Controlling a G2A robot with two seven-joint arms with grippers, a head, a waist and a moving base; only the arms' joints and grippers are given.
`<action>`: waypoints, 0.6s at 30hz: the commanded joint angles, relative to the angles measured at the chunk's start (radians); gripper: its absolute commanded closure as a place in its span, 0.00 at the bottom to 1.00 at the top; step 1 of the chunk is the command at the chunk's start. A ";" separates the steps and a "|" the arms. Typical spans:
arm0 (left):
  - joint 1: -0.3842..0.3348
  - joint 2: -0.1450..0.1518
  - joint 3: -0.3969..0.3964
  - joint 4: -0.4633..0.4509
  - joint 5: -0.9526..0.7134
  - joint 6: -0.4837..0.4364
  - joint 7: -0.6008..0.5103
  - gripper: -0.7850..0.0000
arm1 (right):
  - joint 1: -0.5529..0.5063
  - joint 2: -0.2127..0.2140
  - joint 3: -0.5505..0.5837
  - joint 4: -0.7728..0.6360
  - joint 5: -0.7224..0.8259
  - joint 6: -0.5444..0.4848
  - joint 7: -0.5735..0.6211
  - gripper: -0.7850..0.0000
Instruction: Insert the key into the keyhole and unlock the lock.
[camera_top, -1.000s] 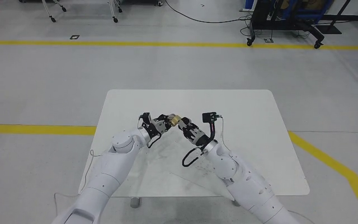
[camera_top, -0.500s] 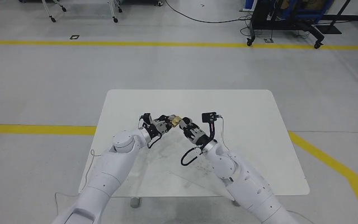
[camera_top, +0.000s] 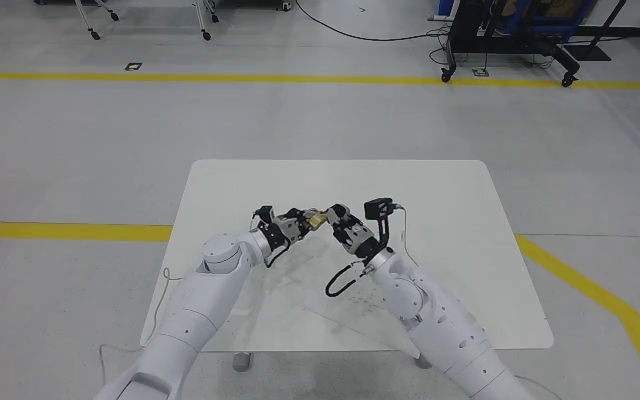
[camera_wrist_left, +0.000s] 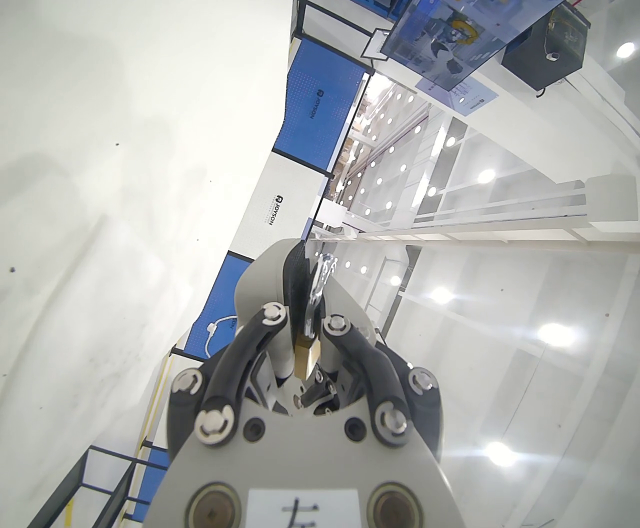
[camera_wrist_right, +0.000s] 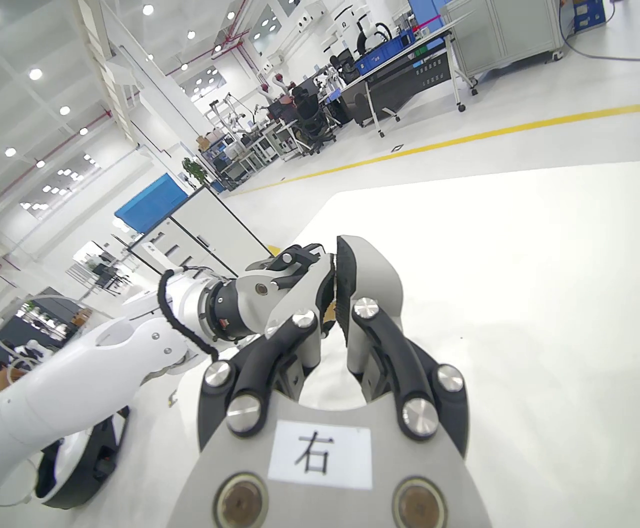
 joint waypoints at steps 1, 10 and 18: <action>0.000 -0.001 -0.001 0.002 -0.007 0.007 -0.001 1.00 | 0.000 0.000 -0.004 0.004 -0.041 0.002 -0.009 1.00; 0.000 -0.004 -0.013 0.010 -0.034 0.033 0.010 1.00 | 0.001 -0.001 -0.003 0.017 -0.101 -0.018 0.005 1.00; 0.002 -0.007 -0.022 0.013 -0.062 0.056 0.016 1.00 | 0.010 -0.003 -0.004 0.029 -0.111 -0.034 0.066 1.00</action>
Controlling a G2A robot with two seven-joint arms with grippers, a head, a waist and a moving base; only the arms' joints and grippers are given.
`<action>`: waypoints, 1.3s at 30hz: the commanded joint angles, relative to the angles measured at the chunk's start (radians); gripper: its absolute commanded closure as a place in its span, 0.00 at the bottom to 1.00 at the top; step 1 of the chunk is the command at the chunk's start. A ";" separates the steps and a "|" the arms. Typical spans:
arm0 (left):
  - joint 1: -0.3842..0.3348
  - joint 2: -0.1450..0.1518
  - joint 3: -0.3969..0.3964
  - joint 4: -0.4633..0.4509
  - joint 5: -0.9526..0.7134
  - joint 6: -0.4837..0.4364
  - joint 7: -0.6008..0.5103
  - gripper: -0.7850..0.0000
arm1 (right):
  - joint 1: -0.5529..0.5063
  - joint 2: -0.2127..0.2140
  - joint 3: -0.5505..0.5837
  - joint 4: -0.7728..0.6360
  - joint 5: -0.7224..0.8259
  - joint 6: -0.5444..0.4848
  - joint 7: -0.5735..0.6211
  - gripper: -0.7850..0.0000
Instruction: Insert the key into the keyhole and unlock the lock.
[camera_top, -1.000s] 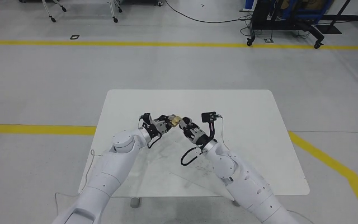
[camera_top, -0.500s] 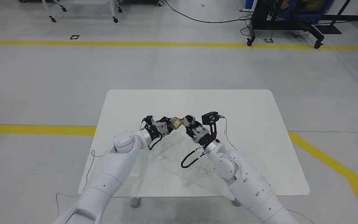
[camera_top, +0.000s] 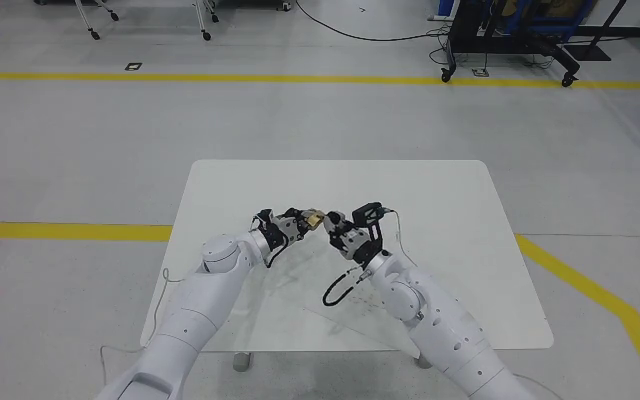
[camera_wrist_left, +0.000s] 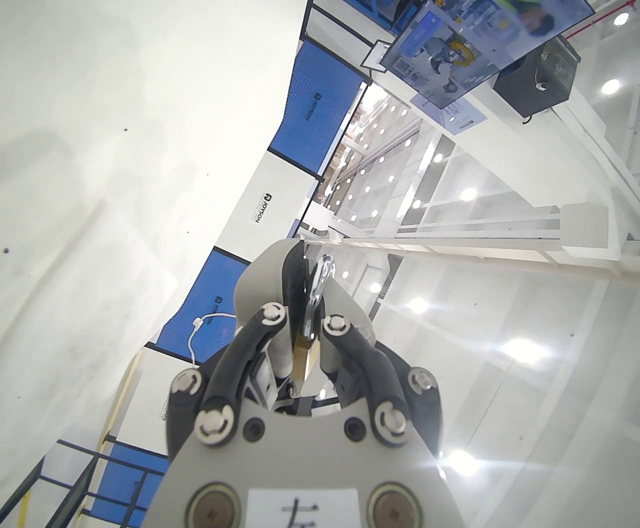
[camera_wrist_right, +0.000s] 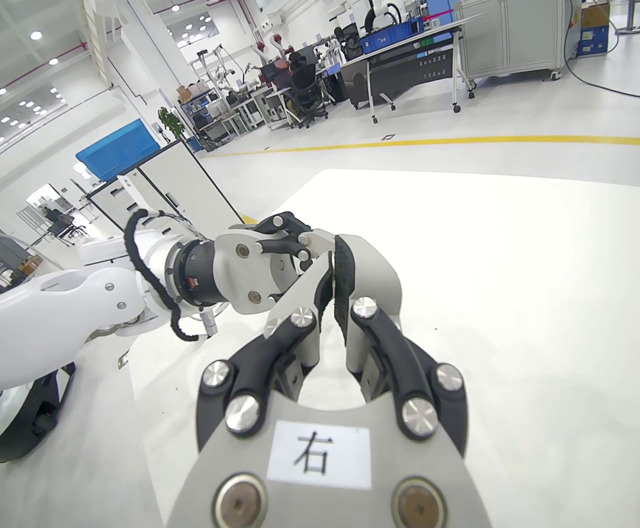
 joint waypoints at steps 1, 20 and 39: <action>-0.001 0.000 -0.003 0.002 -0.001 0.001 0.002 1.00 | 0.000 0.000 0.004 0.001 0.012 -0.011 0.019 1.00; 0.024 0.004 -0.028 -0.045 0.107 -0.185 0.100 1.00 | -0.017 -0.009 0.096 0.016 0.693 -0.118 0.298 1.00; 0.051 0.006 -0.035 -0.095 0.172 -0.209 0.108 1.00 | 0.028 -0.023 0.073 0.079 0.817 -0.048 0.383 1.00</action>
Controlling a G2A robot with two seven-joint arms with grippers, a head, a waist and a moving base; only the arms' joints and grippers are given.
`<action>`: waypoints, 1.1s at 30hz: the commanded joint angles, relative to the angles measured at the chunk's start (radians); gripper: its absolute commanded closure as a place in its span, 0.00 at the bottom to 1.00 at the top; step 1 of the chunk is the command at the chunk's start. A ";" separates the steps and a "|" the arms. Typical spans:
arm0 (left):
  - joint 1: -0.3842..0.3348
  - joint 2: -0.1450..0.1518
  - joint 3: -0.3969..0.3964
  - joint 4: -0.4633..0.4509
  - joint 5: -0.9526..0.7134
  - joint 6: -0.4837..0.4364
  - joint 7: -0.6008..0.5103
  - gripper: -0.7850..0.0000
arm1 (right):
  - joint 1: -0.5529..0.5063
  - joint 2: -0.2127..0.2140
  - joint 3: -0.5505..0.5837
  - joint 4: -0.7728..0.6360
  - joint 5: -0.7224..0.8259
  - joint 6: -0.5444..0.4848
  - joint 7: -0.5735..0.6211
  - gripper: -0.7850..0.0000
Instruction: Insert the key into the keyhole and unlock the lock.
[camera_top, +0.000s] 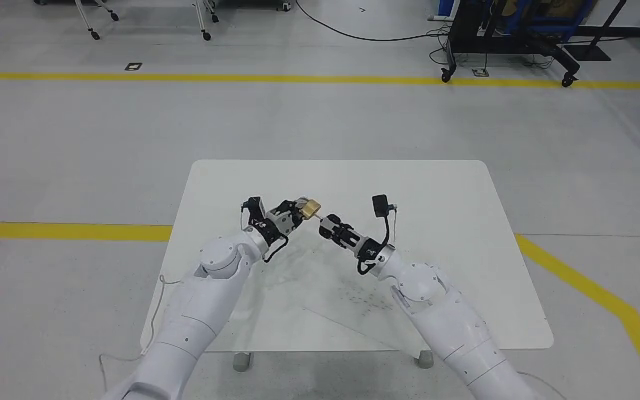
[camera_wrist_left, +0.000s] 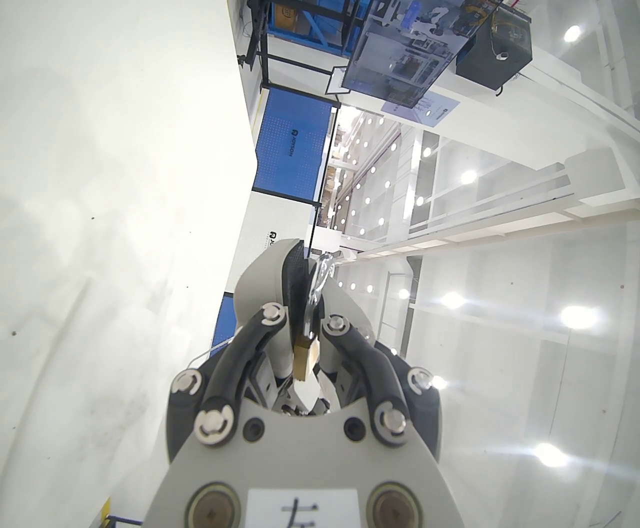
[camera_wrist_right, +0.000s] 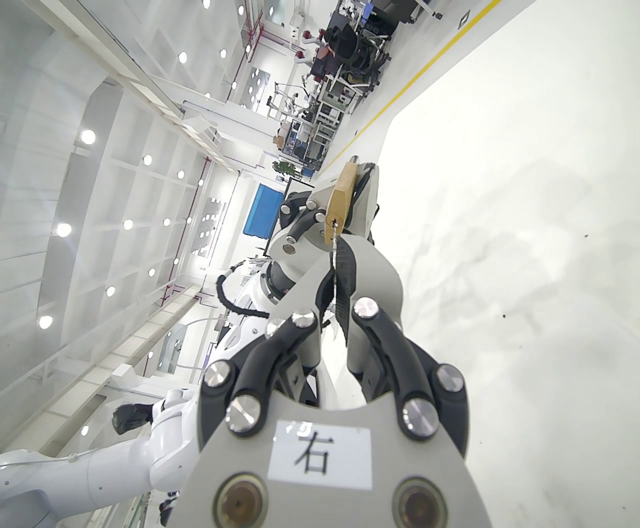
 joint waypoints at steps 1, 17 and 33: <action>0.002 0.000 0.000 -0.003 0.006 -0.004 -0.001 1.00 | 0.000 0.000 0.002 0.001 0.000 0.004 -0.005 1.00; 0.018 0.004 0.006 -0.045 0.149 -0.122 0.036 1.00 | -0.003 -0.003 0.004 0.002 0.012 0.001 -0.003 1.00; 0.028 0.004 0.014 -0.062 0.222 -0.141 0.029 1.00 | -0.010 -0.005 0.006 -0.010 0.008 0.003 -0.008 1.00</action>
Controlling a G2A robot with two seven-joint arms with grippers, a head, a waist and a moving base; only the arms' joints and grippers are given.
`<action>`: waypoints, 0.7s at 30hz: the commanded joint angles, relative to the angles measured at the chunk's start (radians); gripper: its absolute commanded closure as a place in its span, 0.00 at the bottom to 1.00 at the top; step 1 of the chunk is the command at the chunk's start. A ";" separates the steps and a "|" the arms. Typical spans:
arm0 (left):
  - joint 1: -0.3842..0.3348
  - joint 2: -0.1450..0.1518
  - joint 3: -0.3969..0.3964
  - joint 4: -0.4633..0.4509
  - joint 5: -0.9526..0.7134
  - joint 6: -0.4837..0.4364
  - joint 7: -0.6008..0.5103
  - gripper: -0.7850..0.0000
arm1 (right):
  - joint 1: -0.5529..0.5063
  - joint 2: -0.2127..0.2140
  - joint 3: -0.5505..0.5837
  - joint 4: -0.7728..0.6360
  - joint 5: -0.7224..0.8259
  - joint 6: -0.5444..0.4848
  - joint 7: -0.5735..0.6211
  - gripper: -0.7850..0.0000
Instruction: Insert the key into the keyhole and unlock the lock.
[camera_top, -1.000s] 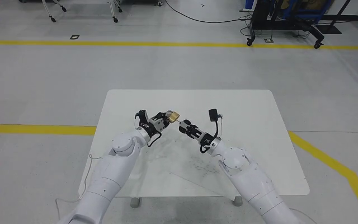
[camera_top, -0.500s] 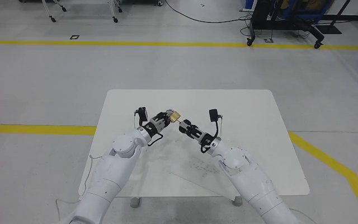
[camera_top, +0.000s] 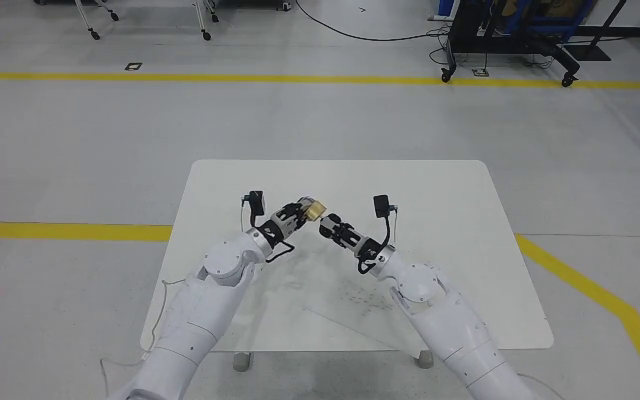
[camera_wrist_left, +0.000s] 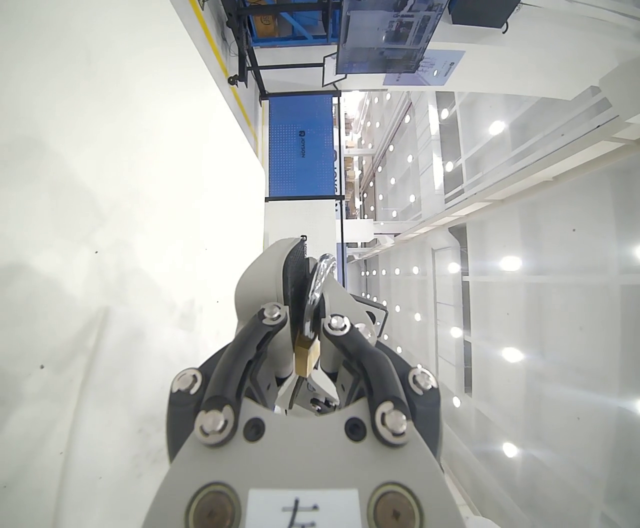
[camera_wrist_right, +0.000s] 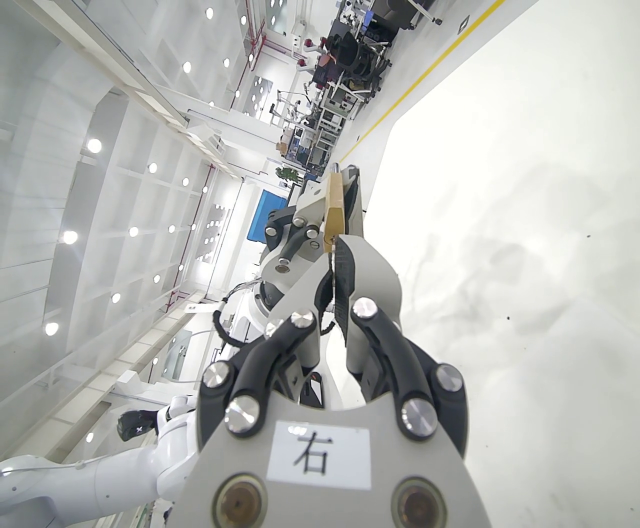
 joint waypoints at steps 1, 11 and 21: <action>-0.001 0.000 0.004 0.001 0.010 -0.004 -0.011 1.00 | 0.000 0.000 0.000 -0.001 -0.001 0.000 0.000 1.00; -0.010 -0.004 0.005 0.022 0.004 0.004 -0.019 1.00 | -0.004 0.000 0.008 -0.009 -0.004 -0.022 -0.012 0.00; -0.020 -0.011 -0.003 0.053 -0.062 0.078 -0.018 1.00 | -0.043 0.011 0.068 -0.064 -0.029 -0.106 -0.064 0.00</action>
